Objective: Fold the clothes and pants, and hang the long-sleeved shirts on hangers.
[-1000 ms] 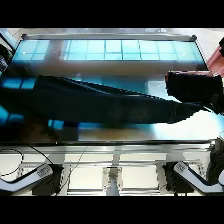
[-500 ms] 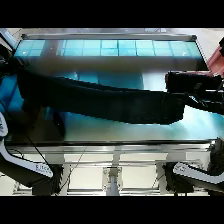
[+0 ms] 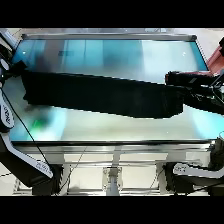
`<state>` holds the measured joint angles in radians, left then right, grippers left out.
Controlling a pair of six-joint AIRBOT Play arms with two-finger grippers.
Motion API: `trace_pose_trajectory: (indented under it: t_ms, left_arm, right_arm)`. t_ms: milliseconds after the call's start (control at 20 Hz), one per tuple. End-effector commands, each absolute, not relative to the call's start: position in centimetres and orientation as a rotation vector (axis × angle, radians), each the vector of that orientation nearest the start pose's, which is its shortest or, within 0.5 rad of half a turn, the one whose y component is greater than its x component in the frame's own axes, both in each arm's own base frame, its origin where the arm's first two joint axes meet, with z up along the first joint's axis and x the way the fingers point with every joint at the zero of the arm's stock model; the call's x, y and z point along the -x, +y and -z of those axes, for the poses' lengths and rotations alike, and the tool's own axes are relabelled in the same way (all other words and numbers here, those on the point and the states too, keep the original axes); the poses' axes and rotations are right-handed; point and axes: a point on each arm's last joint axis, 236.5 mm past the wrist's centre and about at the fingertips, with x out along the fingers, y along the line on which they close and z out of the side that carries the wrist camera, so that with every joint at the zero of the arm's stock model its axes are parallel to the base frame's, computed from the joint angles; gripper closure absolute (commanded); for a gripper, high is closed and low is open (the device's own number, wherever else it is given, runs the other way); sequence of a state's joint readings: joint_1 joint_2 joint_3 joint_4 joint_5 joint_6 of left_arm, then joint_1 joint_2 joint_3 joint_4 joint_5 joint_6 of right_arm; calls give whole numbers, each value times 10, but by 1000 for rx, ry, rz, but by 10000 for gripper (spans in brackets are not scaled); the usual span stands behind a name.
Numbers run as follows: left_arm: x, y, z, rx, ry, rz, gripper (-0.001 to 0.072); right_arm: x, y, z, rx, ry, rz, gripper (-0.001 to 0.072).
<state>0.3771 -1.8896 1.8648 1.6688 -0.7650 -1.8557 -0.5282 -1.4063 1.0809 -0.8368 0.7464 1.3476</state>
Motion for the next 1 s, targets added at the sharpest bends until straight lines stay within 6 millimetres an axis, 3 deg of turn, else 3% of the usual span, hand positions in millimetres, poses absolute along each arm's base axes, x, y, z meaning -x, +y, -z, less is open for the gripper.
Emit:
trace_pose_trajectory:
  t_ms: [0, 200, 400, 450, 500, 550, 600, 800, 950]
  left_arm:
    - [-592, 238, -6, 343, 751, -489, 684]
    - [-607, 238, -16, 335, 677, -471, 682]
    - [-616, 240, -27, 327, 618, -462, 676]
    - [-616, 240, -27, 327, 616, -461, 671]
    - [-616, 240, -27, 326, 615, -461, 584]
    - [-616, 240, -27, 326, 616, -461, 353]
    - [-616, 240, -27, 327, 618, -461, 231]
    - [-603, 240, -38, 224, 678, -436, 231]
    - [-569, 261, -46, 192, 771, -462, 232]
  right_arm:
    - [-468, -119, 21, -769, 835, 185, 680]
    - [-494, -94, 38, -726, 808, 179, 680]
    - [-508, -105, 28, -769, 717, 245, 679]
    - [-508, -106, 28, -767, 712, 248, 651]
    - [-508, -106, 28, -768, 712, 248, 546]
    - [-508, -106, 28, -773, 712, 250, 460]
    - [-508, -105, 27, -773, 711, 248, 435]
    - [-510, -111, -2, -742, 700, 213, 435]
    - [-495, -124, -38, -655, 772, 158, 434]
